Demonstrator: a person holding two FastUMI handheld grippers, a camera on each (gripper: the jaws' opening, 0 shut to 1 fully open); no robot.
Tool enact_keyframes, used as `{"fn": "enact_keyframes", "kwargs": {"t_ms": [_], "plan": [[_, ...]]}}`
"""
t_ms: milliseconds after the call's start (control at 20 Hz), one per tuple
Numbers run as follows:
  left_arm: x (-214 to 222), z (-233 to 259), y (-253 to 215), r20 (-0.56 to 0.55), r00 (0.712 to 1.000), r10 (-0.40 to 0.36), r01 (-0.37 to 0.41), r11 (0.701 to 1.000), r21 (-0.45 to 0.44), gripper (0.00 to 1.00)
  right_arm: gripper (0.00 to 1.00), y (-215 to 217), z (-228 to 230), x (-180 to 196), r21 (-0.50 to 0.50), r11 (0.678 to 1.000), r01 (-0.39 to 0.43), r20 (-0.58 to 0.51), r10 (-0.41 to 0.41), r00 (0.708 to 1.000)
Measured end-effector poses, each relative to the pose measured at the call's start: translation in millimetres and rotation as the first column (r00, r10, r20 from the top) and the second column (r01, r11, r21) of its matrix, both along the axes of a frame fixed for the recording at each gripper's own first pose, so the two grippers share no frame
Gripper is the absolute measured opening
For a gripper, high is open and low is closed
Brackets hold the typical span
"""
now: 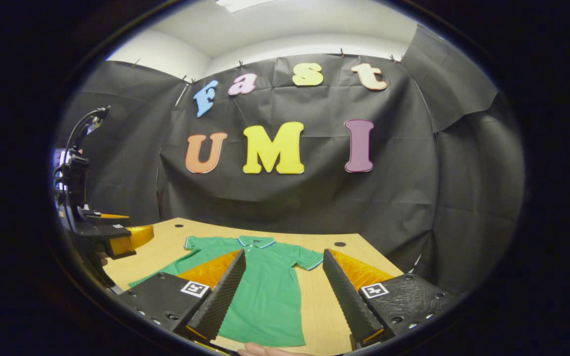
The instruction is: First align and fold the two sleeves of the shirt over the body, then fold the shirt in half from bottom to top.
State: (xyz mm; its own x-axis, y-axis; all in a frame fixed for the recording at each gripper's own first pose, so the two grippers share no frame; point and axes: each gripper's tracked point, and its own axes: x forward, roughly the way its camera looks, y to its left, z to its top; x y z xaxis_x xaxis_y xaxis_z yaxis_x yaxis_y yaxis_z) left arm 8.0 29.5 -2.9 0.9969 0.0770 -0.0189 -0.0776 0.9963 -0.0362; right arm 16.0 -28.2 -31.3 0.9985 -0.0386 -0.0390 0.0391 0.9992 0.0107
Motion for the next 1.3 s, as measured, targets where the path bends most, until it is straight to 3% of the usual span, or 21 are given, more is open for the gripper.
{"fn": "enact_keyframes", "kwargs": {"t_ms": [550, 800, 1050, 1200, 1300], "plan": [[26.7, -20.2, 20.0, -0.036, 0.999, 0.022, -0.023, 0.999, -0.035, 1.00, 0.95, -31.7, -21.3, 84.6, 0.068, 0.995, 0.078, -0.054, -0.074, 0.996], [27.4, -19.7, 23.1, -0.035, 0.999, 0.032, -0.033, 0.999, -0.025, 1.00, 0.95, -61.5, -49.9, 178.4, -0.025, 0.997, 0.079, -0.130, -0.082, 0.988], [28.0, -12.7, 35.3, -0.001, 0.998, 0.067, -0.067, 0.997, 0.033, 1.00, 0.95, -95.0, -118.7, 276.9, 0.039, 0.986, 0.164, -0.351, -0.141, 0.926], [30.7, -16.4, 45.5, -0.007, 0.996, 0.094, -0.094, 0.995, 0.031, 1.00, 0.94, -101.6, -144.0, 312.6, 0.045, 0.982, 0.184, -0.415, -0.149, 0.897], [32.1, -20.5, 47.1, -0.028, 0.995, 0.091, -0.091, 0.996, 0.012, 1.00, 0.94, -104.3, -166.0, 329.8, 0.026, 0.981, 0.192, -0.479, -0.156, 0.864]]}}
